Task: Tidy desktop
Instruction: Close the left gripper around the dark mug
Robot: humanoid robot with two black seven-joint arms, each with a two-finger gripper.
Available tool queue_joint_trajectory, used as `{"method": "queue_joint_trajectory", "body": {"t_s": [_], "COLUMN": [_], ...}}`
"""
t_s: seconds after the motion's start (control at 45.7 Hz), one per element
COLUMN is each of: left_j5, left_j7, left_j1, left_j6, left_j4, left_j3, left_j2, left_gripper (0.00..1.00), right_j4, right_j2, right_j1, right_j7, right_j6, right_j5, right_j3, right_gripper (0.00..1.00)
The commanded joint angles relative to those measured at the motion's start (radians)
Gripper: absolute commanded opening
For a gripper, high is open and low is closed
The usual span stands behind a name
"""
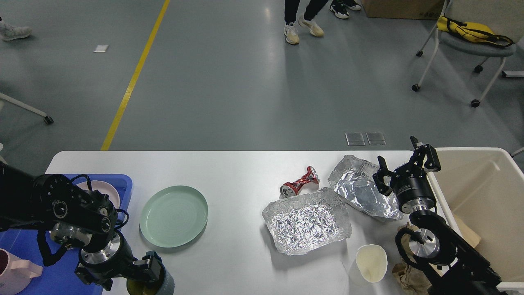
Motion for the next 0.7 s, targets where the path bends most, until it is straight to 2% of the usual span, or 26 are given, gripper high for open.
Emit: {"method": "queue_joint_trajectory", "body": {"t_s": [0.0, 0.197, 0.35, 0.394, 0.482, 0.591, 0.679], "left_j5": [0.004, 0.005, 0.005, 0.007, 0.007, 0.007, 0.007], "left_j7": [-0.001, -0.002, -0.003, -0.003, -0.003, -0.002, -0.002], "left_j1": [0.043, 0.073, 0.071, 0.068, 0.071, 0.071, 0.074], "left_j6": [0.086, 0.116, 0.128, 0.128, 0.128, 0.126, 0.126], "left_j4": [0.007, 0.021, 0.022, 0.022, 0.022, 0.022, 0.022], "left_j3": [-0.001, -0.001, -0.002, -0.002, -0.001, -0.001, -0.001], "left_j2": [-0.022, -0.030, -0.030, -0.030, -0.030, -0.032, -0.036], "left_gripper": [0.91, 0.90, 0.82, 0.73, 0.46, 0.37, 0.23], "right_j4": [0.000, 0.000, 0.000, 0.000, 0.000, 0.000, 0.000], "right_j2": [0.000, 0.000, 0.000, 0.000, 0.000, 0.000, 0.000], "right_j1": [0.000, 0.000, 0.000, 0.000, 0.000, 0.000, 0.000], "right_j7": [0.000, 0.000, 0.000, 0.000, 0.001, 0.000, 0.000], "right_j6": [0.000, 0.000, 0.000, 0.000, 0.000, 0.000, 0.000], "right_j5": [-0.001, 0.000, -0.001, -0.001, -0.001, -0.001, 0.000], "right_j3": [0.000, 0.000, 0.000, 0.000, 0.000, 0.000, 0.000], "right_gripper": [1.00, 1.00, 1.00, 1.00, 1.00, 1.00, 1.00]}}
